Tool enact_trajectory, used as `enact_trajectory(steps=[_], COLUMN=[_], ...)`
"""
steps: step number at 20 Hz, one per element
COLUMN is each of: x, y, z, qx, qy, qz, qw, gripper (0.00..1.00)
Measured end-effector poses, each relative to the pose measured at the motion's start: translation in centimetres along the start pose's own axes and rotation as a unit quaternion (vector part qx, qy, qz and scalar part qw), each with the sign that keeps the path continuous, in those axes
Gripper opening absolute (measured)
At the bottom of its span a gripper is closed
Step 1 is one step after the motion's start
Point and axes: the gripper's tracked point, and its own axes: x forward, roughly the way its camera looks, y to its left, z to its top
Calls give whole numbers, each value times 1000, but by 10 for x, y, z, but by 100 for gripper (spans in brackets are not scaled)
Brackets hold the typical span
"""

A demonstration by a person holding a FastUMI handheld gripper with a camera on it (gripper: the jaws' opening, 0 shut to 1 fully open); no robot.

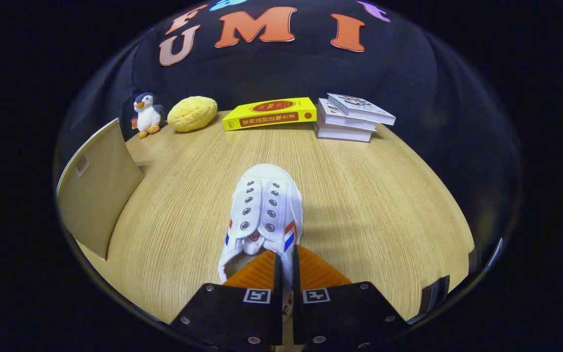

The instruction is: Open the storage box then place both shoes into the box .Put the left shoe in first, then the right shoe, with the right side of both shoes facing outward in a uniform manner.

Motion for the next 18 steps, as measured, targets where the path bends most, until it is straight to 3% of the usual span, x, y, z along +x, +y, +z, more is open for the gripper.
enact_trajectory(steps=[3, 7, 10, 18], x=[1, 2, -5, -56], y=[0, -5, 4, 63], z=[1, 7, 15, 100], qx=[29, 89, 136, 155], qy=[26, 43, 57, 3], qz=[30, 37, 45, 94], qw=[999, 994, 988, 983], gripper=[13, 2, 1, 1])
